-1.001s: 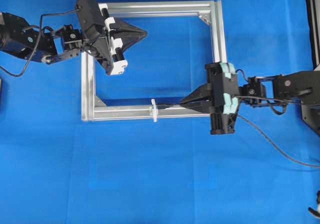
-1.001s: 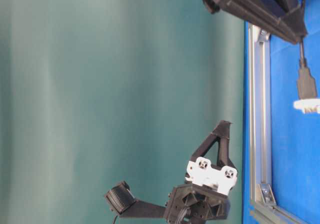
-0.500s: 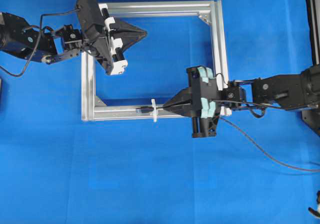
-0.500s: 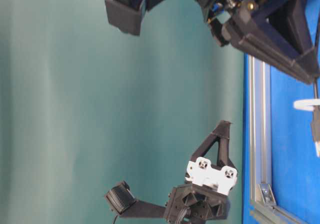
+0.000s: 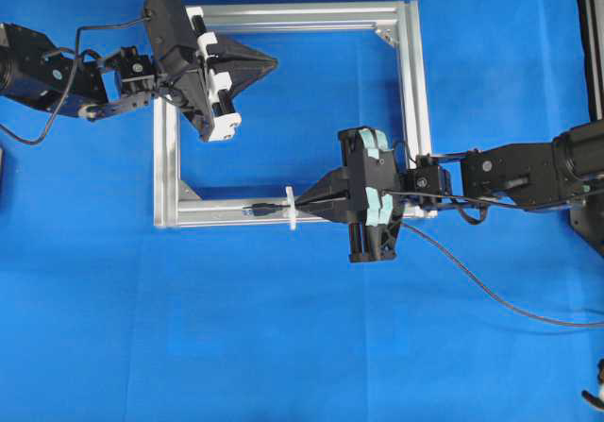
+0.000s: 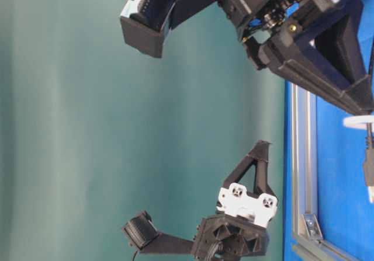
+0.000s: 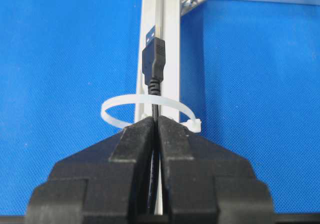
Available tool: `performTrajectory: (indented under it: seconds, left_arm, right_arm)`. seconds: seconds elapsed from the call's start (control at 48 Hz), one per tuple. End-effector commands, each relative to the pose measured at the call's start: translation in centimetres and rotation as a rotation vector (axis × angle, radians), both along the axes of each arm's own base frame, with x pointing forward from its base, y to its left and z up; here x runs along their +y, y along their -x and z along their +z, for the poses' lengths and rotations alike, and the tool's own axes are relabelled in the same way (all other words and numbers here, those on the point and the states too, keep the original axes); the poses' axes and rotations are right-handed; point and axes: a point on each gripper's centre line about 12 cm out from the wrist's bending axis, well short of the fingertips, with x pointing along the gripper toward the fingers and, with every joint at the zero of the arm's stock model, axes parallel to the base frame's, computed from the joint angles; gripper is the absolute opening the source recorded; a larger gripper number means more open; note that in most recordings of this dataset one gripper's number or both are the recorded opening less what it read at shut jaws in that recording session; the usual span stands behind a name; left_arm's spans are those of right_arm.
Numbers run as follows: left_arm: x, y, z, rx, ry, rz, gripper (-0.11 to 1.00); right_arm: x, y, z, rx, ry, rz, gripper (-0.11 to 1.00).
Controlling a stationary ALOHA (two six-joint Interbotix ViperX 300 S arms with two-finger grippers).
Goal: Insert the wire through the string loop located in the center.
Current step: 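Push the plug leftward through the zip-tie loop with the right gripper, then move the open left gripper toward the plug emerging from the loop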
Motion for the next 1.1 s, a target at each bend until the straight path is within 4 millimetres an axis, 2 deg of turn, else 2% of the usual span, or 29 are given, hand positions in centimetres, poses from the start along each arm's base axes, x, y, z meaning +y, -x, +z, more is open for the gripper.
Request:
performTrajectory:
  seconds: [0.0,0.396,0.73,0.876,1.084]
  left_arm:
    - [0.1,-0.2,1.4,-0.039,-0.015,-0.001,0.0]
    - [0.1,-0.1,1.4,-0.039,-0.013,-0.001,0.0]
    - [-0.7,0.2,1.3,-0.037,0.003,-0.016,0.0]
    - [-2.2,0.5,1.4,-0.039,0.017,-0.05,0.0]
    - [-6.0,0.5,1.2,-0.042,0.072,-0.14,0.0]
  right_arm:
    - [0.1,-0.6,1.1,-0.04,-0.003,0.0,-0.02]
    - [0.1,-0.5,1.0,-0.038,-0.003,0.002,-0.02]
    - [0.2,-0.6,1.1,-0.04,-0.002,0.003,-0.02]
    - [0.2,-0.6,1.1,-0.04,-0.002,0.003,-0.02]
    - [0.1,-0.5,1.0,-0.038,-0.002,0.001,-0.02]
